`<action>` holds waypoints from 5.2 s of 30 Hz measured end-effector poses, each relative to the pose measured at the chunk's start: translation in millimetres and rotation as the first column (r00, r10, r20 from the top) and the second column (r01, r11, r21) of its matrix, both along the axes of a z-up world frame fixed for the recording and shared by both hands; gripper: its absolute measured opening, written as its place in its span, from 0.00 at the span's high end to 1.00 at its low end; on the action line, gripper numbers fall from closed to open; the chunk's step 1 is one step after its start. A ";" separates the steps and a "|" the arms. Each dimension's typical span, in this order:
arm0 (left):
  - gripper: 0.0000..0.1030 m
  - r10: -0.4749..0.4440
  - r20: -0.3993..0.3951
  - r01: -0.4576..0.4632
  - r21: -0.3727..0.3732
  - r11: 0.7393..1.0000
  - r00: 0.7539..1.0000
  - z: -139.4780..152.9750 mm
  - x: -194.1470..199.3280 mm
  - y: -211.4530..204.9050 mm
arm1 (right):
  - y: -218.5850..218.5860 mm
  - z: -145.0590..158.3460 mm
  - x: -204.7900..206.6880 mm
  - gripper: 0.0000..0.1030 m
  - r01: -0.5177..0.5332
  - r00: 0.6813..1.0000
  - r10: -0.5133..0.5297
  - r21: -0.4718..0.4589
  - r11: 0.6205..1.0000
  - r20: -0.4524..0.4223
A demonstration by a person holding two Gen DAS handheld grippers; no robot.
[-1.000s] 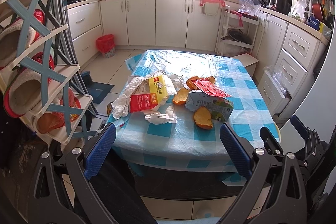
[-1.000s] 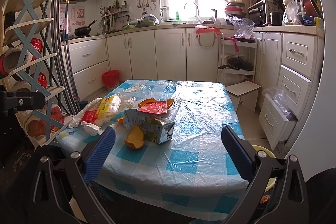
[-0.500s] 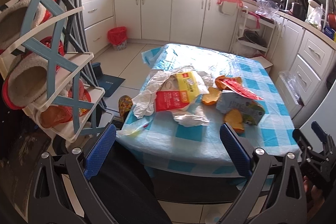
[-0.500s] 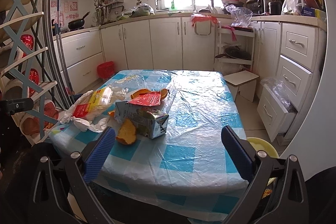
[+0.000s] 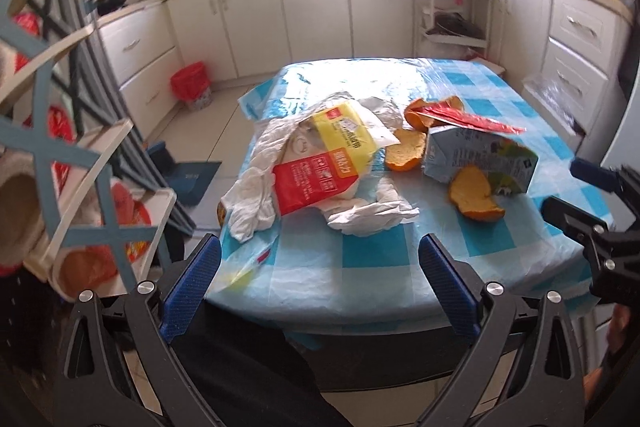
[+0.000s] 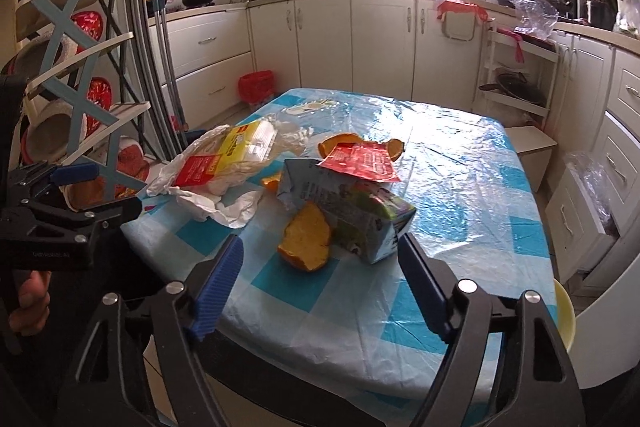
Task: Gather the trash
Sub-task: 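Grasp the white tissue with the left gripper while the right gripper grasps an orange peel, then carry both to the yellow bucket and open the right then left gripper, then move both open grippers back over the trash on the table, then grasp the clear plastic bag with the left gripper while the right gripper grasps the red wrapper strip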
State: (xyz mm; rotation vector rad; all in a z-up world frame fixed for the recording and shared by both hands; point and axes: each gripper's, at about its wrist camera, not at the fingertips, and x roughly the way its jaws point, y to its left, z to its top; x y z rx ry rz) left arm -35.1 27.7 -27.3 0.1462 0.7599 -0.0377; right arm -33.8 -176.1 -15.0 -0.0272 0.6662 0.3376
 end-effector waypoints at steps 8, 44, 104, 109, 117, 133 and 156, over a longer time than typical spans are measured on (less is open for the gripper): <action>0.10 -0.079 0.001 0.079 0.040 0.996 0.997 -14.0 21.1 -9.7 | 29.5 -22.5 27.3 0.46 -0.110 0.991 0.101 -0.105 0.988 -0.091; 0.97 -0.341 -0.064 0.297 -0.356 0.886 0.938 23.1 8.5 -44.8 | -91.7 5.7 4.8 0.95 0.099 0.982 -0.019 0.430 0.897 -0.187; 0.91 -0.590 -0.352 0.363 -0.533 0.764 0.726 -79.3 137.1 -430.2 | -336.4 54.4 23.9 0.32 0.614 0.715 -0.699 0.467 0.637 0.013; 0.70 -0.583 -0.327 0.362 -0.536 0.763 0.744 -69.6 135.3 -423.5 | -335.3 52.0 22.6 0.32 0.621 0.708 -0.707 0.471 0.627 0.008; 0.56 -0.551 -0.228 0.392 -0.495 0.776 0.803 -26.5 102.9 -351.8 | -321.5 53.1 33.3 0.26 0.619 0.716 -0.698 0.442 0.649 0.022; 0.46 -0.246 -0.105 0.205 -0.298 0.932 0.964 22.8 23.3 -104.4 | -239.1 28.3 83.0 0.25 0.499 0.861 -0.508 0.249 0.830 -0.034; 0.38 0.027 -0.226 -0.097 -0.303 0.948 0.974 -50.1 163.6 88.5 | -118.8 -33.7 151.6 0.25 0.140 0.924 0.117 0.607 0.782 -0.365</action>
